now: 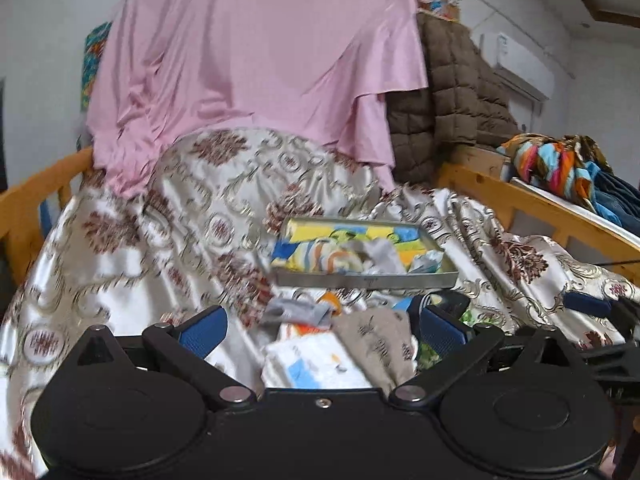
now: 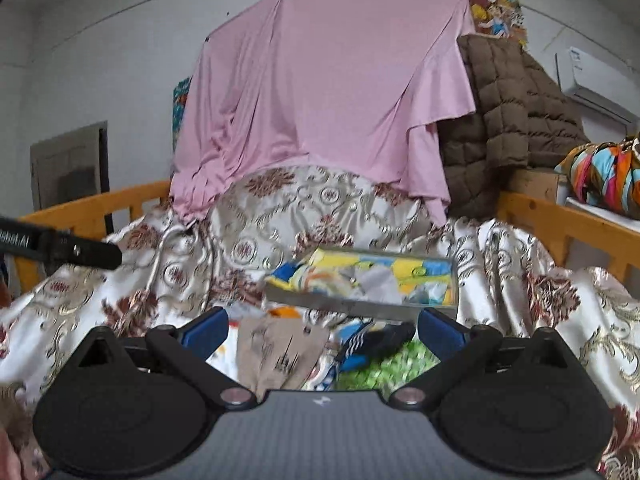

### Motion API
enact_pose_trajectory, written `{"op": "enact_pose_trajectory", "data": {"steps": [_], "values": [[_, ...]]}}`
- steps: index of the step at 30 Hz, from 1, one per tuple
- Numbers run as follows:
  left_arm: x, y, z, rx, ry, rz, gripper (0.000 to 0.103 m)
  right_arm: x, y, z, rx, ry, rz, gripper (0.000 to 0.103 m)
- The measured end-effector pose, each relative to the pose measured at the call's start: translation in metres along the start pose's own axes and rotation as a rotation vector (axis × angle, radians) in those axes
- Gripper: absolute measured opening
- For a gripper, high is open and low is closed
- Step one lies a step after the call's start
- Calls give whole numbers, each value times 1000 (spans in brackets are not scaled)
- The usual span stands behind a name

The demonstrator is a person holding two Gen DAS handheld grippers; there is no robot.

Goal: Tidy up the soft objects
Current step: 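Move both open tools back from the tray toward the pile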

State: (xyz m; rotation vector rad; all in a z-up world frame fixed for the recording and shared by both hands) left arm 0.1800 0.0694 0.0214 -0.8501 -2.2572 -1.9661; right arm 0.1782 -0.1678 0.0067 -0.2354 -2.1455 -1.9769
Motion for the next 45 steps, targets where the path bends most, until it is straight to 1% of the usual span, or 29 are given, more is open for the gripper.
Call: {"op": "enact_pose_trajectory", "data": {"steps": [2, 5, 9, 11, 14, 23, 31, 37, 41, 45], "values": [[2, -1, 9, 47, 18, 17, 102, 4, -5, 4, 8, 7, 11, 103], [6, -6, 25, 139, 24, 50, 102, 7, -12, 8, 22, 20, 29, 103], [7, -10, 47, 255, 49, 70, 102, 4, -16, 14, 48, 38, 56, 103], [5, -13, 54, 293, 59, 85, 102, 1, -18, 19, 61, 55, 71, 103], [-1, -16, 59, 325, 59, 110, 102, -4, -23, 27, 95, 76, 99, 103], [-27, -26, 64, 364, 28, 204, 102, -15, -37, 55, 211, 129, 150, 103], [-58, -33, 70, 383, -3, 281, 102, -24, -45, 68, 267, 163, 174, 103], [-78, -35, 69, 362, -27, 311, 102, -34, -48, 76, 299, 172, 166, 103], [-95, -34, 65, 308, -37, 331, 102, -46, -47, 78, 313, 168, 156, 103], [-110, -35, 67, 281, -43, 360, 102, -64, -50, 76, 339, 148, 155, 103]]}}
Point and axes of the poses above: each gripper's, at about its wrist camera, not at the fingertips, and x roughly against the way its jaws point, z to its left, y to its top, the point moved 3 cm from there along -x, roughly the way its jaws point, and after that the axes turned 14 degrees about -y, right-handed, at the moved point
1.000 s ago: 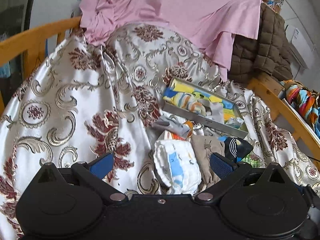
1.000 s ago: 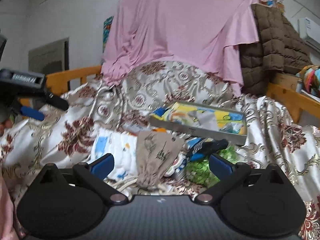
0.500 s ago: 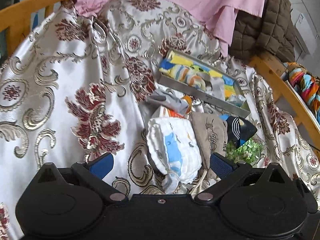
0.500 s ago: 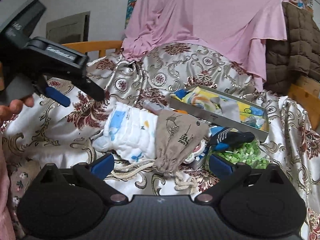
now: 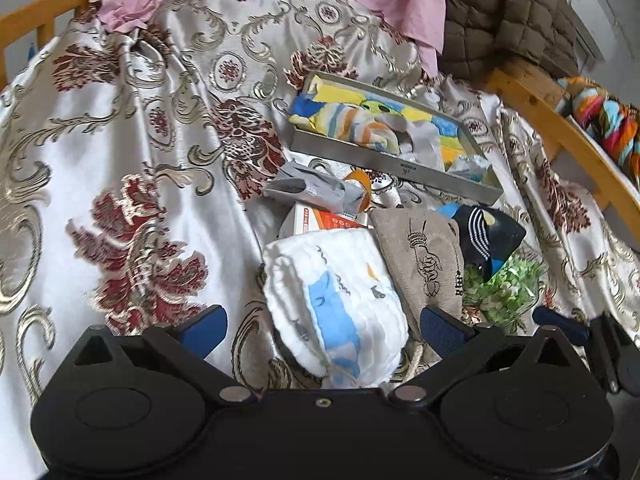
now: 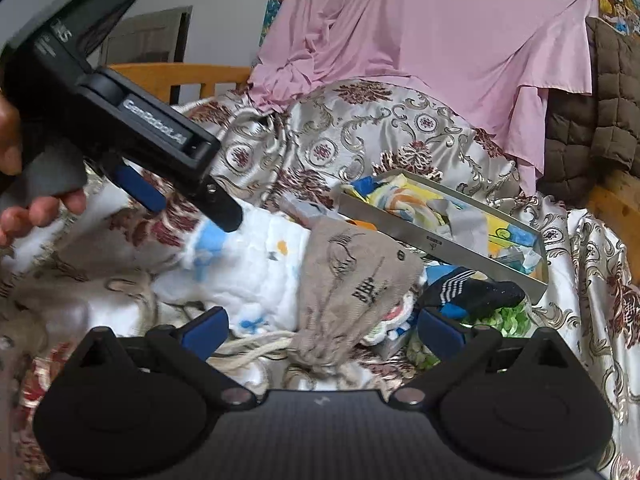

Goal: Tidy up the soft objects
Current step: 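Move both open tools back from the tray toward the pile, then grasp the beige drawstring pouch with the right tool while the left tool grasps the white muslin cloth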

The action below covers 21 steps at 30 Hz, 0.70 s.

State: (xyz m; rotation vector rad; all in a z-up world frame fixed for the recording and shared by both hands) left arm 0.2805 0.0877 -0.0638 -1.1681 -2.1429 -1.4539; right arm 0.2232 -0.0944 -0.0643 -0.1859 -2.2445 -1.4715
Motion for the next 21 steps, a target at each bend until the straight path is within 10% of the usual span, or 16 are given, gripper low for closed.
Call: {"op": "enact_pose_trajectory", "data": {"steps": [21], "values": [[-40, 18, 7, -66, -12, 31, 102, -54, -3, -4, -20, -33, -10, 103]]}}
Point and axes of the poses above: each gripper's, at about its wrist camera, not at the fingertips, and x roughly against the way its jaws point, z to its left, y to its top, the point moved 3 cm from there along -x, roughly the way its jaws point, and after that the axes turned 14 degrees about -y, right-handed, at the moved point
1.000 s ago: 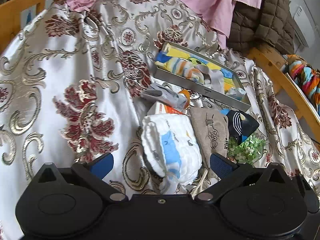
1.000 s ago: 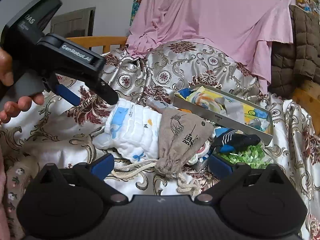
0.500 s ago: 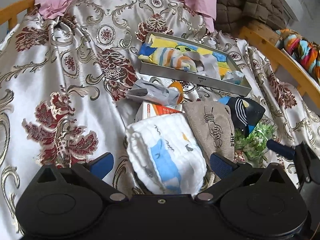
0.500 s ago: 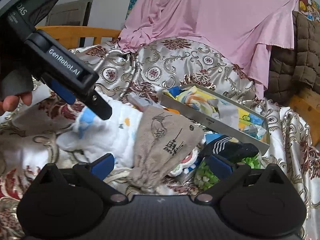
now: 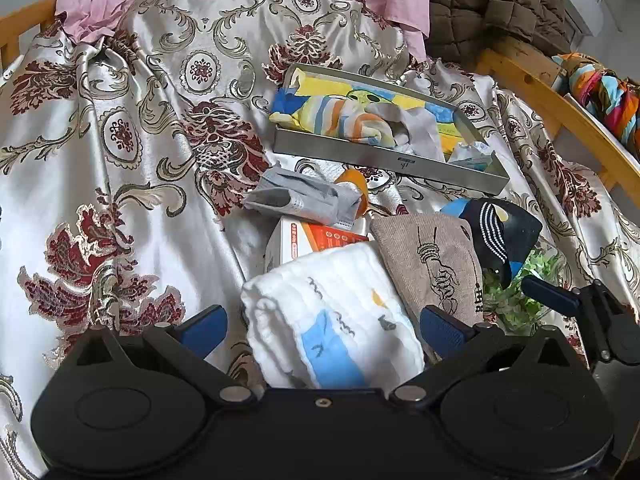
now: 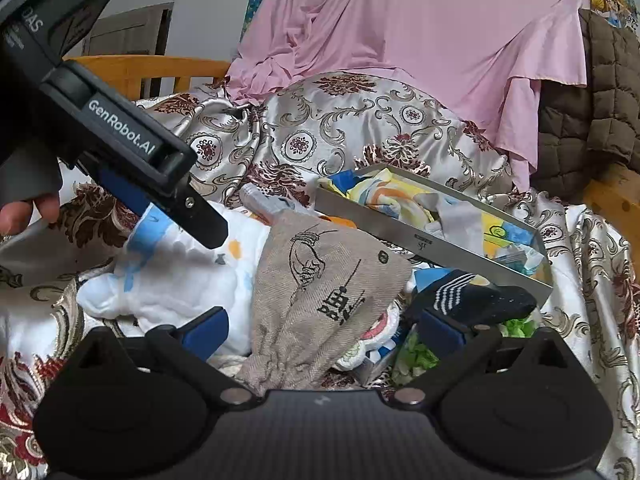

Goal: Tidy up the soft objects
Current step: 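Grasp the beige drawstring pouch with the right tool while the left tool grasps the white muslin cloth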

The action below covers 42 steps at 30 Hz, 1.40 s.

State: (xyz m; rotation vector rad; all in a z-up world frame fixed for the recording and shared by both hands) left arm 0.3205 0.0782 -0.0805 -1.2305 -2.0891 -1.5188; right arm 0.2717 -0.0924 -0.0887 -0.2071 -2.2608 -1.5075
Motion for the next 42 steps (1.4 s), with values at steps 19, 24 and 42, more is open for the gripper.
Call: {"op": "enact_pose_trajectory", "data": {"steps": [19, 24, 42], "values": [[5, -2, -19, -146, -28, -29, 89, -14, 3, -4, -68, -10, 2, 92], [6, -4, -29, -232, -33, -26, 81, -15, 2, -5, -76, 1, 10, 88], [0, -8, -22, -178, -60, 23, 67, -18, 0, -2, -90, 44, 57, 72]]}}
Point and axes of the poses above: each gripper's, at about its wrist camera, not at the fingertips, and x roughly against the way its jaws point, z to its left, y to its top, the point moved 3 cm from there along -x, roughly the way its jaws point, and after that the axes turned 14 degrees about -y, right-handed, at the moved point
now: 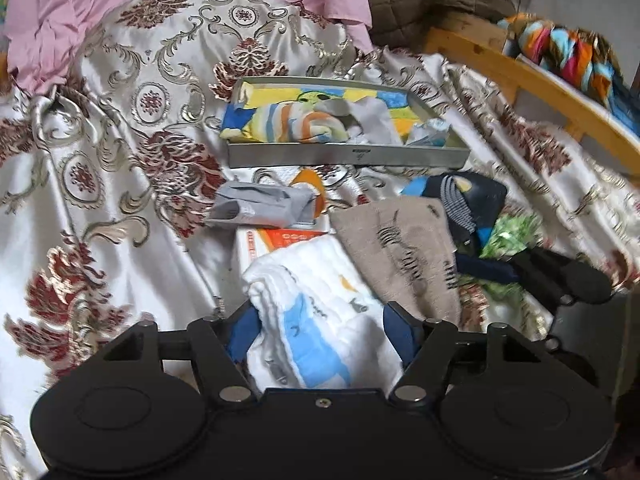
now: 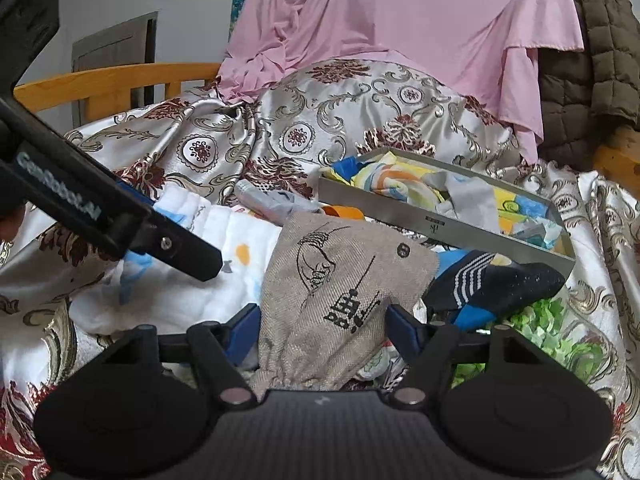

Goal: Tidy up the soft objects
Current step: 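Grasp the beige drawstring pouch with the right tool while the left tool grasps the white muslin cloth, then carry the beige pouch and white muslin cloth with both tools over the tray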

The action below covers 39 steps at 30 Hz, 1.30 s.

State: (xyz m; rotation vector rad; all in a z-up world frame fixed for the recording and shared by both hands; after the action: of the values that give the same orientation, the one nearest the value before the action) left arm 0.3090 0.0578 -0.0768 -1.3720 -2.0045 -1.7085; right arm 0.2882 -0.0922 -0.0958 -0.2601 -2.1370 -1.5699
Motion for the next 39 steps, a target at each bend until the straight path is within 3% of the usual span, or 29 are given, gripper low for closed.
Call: {"op": "enact_pose_trajectory", "data": {"steps": [6, 19, 26, 34, 39], "values": [[-5, -4, -12, -77, -19, 22, 42, -1, -1, 2, -1, 8, 23, 61], [-5, -5, -15, -156, 41, 18, 13, -3, 0, -4, -33, -5, 56, 35], [3, -4, -27, -268, 87, -26, 9, 4, 1, -2, 14, -54, 30, 18], [23, 0, -48, -393, 143, -147, 9, 30, 10, -1, 75, -146, -107, 14], [42, 6, -54, -408, 159, -262, 9, 52, 21, -7, 62, -200, -229, 15]]}}
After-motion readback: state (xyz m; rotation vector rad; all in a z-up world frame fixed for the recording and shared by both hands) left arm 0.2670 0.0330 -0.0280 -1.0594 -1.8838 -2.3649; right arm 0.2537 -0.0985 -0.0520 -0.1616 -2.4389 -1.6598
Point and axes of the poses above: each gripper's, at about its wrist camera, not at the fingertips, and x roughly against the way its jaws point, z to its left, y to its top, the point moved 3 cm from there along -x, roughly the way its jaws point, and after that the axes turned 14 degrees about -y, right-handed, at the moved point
